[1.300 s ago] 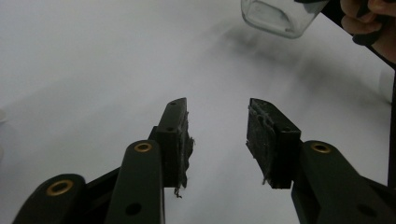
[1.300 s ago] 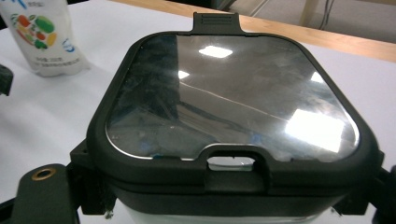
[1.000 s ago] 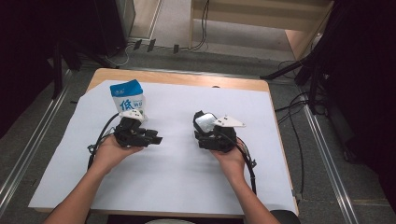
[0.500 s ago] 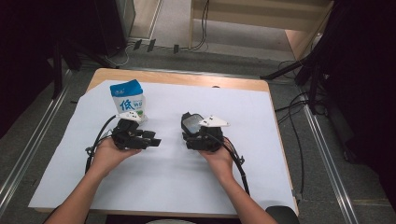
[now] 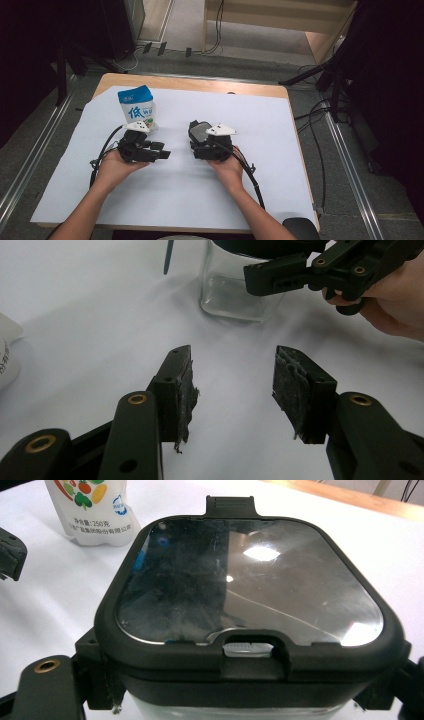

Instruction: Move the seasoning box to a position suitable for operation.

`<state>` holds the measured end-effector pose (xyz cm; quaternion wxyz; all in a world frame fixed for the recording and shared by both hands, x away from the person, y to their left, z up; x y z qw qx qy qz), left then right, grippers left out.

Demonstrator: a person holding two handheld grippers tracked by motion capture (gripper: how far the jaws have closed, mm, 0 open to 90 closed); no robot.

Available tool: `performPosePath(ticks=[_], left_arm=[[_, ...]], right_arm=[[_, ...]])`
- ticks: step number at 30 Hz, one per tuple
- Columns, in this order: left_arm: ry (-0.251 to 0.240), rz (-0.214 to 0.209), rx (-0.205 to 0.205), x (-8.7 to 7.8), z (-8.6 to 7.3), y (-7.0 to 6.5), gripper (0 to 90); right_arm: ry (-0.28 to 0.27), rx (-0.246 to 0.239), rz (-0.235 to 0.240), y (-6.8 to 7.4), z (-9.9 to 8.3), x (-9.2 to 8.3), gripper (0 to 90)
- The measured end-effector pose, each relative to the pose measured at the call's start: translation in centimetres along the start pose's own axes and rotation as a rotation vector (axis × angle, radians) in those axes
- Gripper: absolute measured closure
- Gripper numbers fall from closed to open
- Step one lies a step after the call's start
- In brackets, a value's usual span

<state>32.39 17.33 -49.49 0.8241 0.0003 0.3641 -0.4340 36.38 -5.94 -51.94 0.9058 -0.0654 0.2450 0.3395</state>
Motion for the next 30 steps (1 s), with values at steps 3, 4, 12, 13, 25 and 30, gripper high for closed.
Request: performPosePath(ticks=[3,4,12,13,25,30], left_arm=[[0.005,0.002,0.008,0.0,-0.1,0.0,50.8],[0.008,-0.001,0.008,0.0,-0.1,0.0,50.7],[0.007,0.001,0.000,0.1,0.0,0.0,50.1],[0.006,0.001,-0.002,0.1,0.0,0.0,50.1],[0.005,-0.002,0.004,0.2,0.0,0.0,50.0],[0.005,-0.002,0.003,0.3,0.1,-0.1,50.0]], right_arm=[[-0.008,-0.005,-0.005,0.1,-0.1,0.0,15.6],[-0.006,-0.002,-0.006,0.1,-0.1,0.0,15.6],[0.014,0.001,0.000,0.2,-0.4,-0.1,14.7],[0.019,0.003,0.004,0.2,-0.4,-0.1,14.6],[0.044,0.029,0.055,-0.1,0.1,-0.8,8.9],[0.046,0.037,0.056,-0.2,0.7,-1.8,8.8]])
Point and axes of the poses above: each handheld gripper's, and its own axes: x roughly forward along the jaws, z roughly out of its top, y roughly to its left, the point moved 3 cm from there along x, roughly forward along the jaws, and after that the axes turned 3 degrees about -y, right-handed, at the moved point
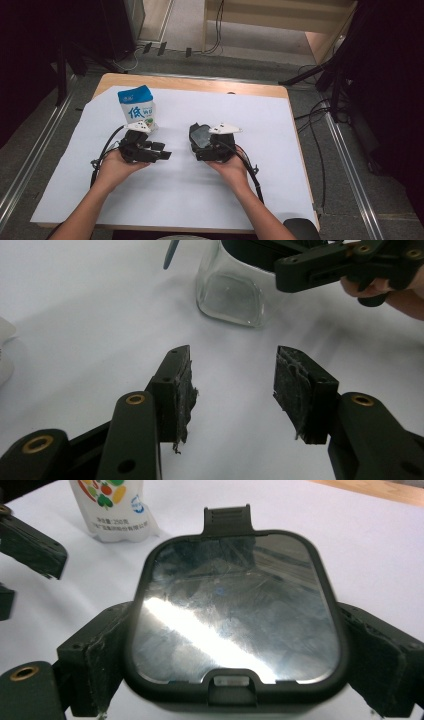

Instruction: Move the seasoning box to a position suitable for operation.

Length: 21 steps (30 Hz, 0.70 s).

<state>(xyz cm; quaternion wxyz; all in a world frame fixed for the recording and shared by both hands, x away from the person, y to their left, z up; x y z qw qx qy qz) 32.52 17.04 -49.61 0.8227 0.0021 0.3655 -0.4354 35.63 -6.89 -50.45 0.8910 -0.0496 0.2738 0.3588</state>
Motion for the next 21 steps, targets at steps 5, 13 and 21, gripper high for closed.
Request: performPosePath(ticks=[5,13,21], left_arm=[[-0.002,-0.001,-0.001,0.1,0.2,-0.1,50.3],[-0.010,-0.019,0.028,0.6,0.8,-0.4,57.1],[0.007,-0.033,0.046,1.5,1.3,-0.5,70.4]], right_arm=[[-0.002,0.003,0.010,-0.1,0.6,-1.7,9.3],[-0.030,0.022,0.026,-0.8,0.9,-5.2,9.6],[-0.048,0.045,0.034,-2.3,0.0,-7.5,14.6]])
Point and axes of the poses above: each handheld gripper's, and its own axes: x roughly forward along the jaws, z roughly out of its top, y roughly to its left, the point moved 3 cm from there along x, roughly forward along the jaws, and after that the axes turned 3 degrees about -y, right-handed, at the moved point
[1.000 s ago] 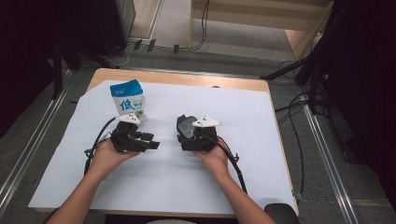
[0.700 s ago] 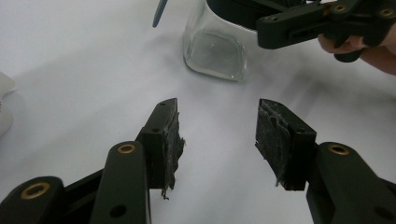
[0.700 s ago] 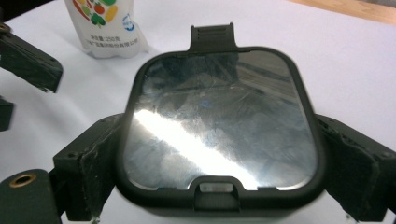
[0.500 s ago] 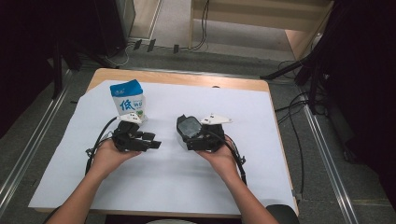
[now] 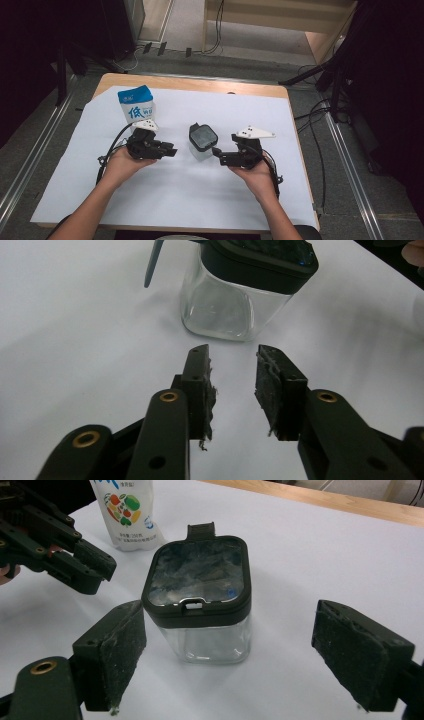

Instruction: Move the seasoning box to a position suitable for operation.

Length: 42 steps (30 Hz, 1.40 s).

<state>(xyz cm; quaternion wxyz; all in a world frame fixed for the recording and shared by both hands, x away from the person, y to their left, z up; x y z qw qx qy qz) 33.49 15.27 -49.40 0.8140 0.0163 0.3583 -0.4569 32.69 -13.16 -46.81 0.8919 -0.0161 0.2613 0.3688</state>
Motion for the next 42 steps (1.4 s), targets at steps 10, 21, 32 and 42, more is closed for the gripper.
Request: performPosePath(ticks=[10,21,32,42], left_arm=[[-0.021,-0.005,0.034,1.0,1.0,-0.1,90.0],[-0.017,-0.016,0.020,1.8,3.0,-0.2,90.0],[-0.010,0.009,0.016,3.2,2.0,-0.2,89.8],[-0.017,0.007,0.038,3.6,1.8,-0.3,89.8]], right_arm=[[0.088,0.036,0.039,-2.2,-1.6,0.8,58.6],[0.074,0.010,0.028,-3.9,-0.9,2.5,89.5],[0.088,0.024,0.055,-5.0,-1.3,4.5,90.0],[0.122,-0.016,0.074,-4.1,-1.2,5.7,90.0]])
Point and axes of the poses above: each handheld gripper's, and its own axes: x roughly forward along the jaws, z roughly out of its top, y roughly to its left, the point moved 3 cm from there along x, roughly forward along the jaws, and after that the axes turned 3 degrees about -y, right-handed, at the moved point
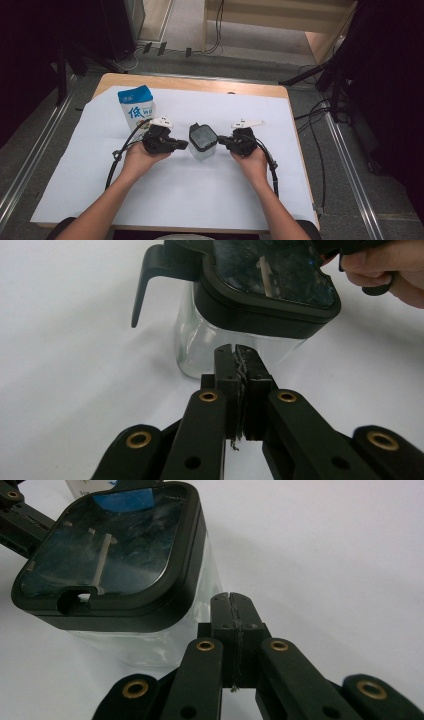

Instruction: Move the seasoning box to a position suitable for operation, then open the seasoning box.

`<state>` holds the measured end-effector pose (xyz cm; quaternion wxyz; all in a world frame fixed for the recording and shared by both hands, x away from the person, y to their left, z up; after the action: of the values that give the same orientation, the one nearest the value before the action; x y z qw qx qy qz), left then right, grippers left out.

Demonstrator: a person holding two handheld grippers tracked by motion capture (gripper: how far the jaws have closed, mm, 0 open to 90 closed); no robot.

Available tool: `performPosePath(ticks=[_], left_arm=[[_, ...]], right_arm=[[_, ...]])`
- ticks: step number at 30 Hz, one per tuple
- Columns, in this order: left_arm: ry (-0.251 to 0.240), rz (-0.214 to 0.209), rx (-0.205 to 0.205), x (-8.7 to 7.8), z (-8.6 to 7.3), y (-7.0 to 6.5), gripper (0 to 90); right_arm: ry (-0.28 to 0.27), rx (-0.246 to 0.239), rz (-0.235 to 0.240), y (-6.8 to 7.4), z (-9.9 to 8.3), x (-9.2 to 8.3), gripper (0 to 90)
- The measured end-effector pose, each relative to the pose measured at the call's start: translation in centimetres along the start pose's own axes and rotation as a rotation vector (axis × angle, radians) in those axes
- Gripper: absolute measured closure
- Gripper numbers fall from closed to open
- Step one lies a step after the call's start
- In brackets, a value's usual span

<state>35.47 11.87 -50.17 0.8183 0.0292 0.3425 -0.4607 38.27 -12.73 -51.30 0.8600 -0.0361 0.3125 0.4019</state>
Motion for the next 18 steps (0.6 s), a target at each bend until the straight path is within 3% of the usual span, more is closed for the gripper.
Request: performPosePath(ticks=[5,18], left_arm=[[-0.004,-0.021,-0.011,0.52,0.01,0.09,89.8],[-0.004,-0.006,-0.026,0.78,0.11,0.24,90.0]], right_arm=[[0.021,-0.008,-0.010,0.39,-0.26,0.47,90.0],[0.028,0.011,-0.009,0.68,-0.69,0.09,90.0]])
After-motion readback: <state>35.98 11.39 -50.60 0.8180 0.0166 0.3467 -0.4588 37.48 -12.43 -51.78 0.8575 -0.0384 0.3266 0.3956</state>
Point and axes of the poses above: each handheld gripper's, and its own axes: x roughly forward along the jaws, z roughly out of its top, y roughly to its left, the point moved 3 cm from there along x, roughly forward along the jaws, and after that the axes turned 3 degrees about -y, right-handed, at the moved point
